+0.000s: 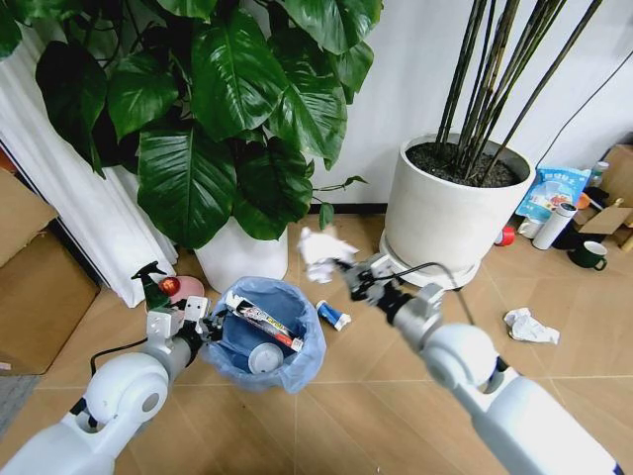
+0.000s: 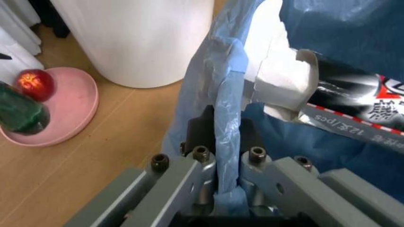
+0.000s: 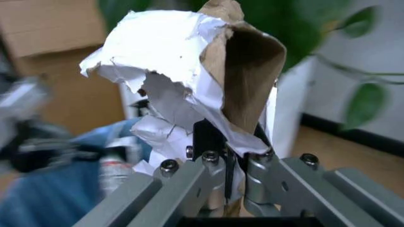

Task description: Pick up the trash bin and place the garbage on the floor into it.

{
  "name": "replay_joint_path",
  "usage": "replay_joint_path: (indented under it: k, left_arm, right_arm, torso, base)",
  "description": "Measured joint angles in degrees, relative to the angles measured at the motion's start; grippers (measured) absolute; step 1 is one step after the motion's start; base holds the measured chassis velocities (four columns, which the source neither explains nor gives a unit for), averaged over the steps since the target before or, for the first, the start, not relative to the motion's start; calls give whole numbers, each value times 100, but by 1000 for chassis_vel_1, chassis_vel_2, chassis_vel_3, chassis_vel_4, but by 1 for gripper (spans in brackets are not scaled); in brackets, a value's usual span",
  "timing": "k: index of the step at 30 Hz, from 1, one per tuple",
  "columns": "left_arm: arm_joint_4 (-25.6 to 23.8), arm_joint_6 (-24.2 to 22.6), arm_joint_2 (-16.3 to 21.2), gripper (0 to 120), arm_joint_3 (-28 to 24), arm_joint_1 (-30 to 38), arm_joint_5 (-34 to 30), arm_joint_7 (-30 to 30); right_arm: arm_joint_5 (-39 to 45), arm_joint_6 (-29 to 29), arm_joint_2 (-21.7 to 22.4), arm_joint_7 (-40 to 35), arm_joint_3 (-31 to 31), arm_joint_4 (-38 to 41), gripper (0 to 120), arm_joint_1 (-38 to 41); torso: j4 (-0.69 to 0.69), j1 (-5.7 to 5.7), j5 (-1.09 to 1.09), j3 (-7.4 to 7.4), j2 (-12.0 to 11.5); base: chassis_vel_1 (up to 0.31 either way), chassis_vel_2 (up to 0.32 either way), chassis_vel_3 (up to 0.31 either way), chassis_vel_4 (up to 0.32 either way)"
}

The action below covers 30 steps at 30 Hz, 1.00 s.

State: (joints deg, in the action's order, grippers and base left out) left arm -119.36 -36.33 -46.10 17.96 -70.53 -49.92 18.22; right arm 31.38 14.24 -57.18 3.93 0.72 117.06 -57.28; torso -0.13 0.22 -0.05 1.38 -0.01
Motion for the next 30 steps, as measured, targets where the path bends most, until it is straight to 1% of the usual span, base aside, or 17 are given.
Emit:
replay_joint_path:
  k: [3,11,12,13,14,17,19,20,23,25,26,27,30]
  left_arm:
    - [26,-5,11,0,-46,31,-19,-1]
    - [20,-6,16,0,-48,21,-21,5]
    - [12,-6,23,0,-28,21,-23,5]
    - [8,-6,30,0,-5,22,-26,6]
    - [8,-6,30,0,-5,22,-26,6]
    - [8,-5,-13,0,25,31,-28,6]
    - [8,-3,-33,0,30,30,-28,5]
    - [8,-3,-33,0,30,30,-28,5]
    - [8,-1,-51,0,45,29,-26,4]
    - [7,1,-51,0,59,29,-26,2]
    - [7,1,-51,0,59,29,-26,2]
    - [7,2,-51,0,66,30,-25,0]
    - [7,6,-66,0,77,27,-23,-5]
  right_arm:
    - [8,0,-39,21,391,2,0,153]
    - [55,83,-80,93,853,-104,0,424]
    - [50,124,-62,145,909,-132,2,444]
    - [34,163,-34,203,954,-165,7,459]
    - [34,163,-34,203,954,-165,7,459]
    - [-126,153,27,337,1062,-378,29,506]
    - [-147,143,31,361,1091,-436,36,521]
    - [-147,143,31,361,1091,-436,36,521]
    - [-178,128,2,384,1130,-543,49,568]
    - [-196,125,-13,388,1146,-591,55,605]
    - [-196,125,-13,388,1146,-591,55,605]
    - [-205,125,-14,388,1150,-616,62,619]
    - [-335,93,9,409,1139,-702,74,641]
  torso:
    - [0,0,1,0,0]
    - [1,0,0,0,0]
    - [1,0,0,0,0]
    - [0,0,2,0,0]
    - [0,0,2,0,0]
    - [0,0,1,0,0]
    - [0,0,1,0,0]
    - [0,0,1,0,0]
    - [0,0,1,0,0]
    - [0,0,1,0,0]
    - [0,0,1,0,0]
    - [0,0,1,0,0]
    - [0,0,1,0,0]
  base:
    - [0,0,0,0]
    - [0,0,0,0]
    - [0,0,0,0]
    - [0,0,0,0]
    - [0,0,0,0]
    - [0,0,0,0]
    - [0,0,0,0]
    - [0,0,0,0]
    - [0,0,0,0]
    - [0,0,0,0]
    - [0,0,0,0]
    - [0,0,0,0]
    - [0,0,0,0]
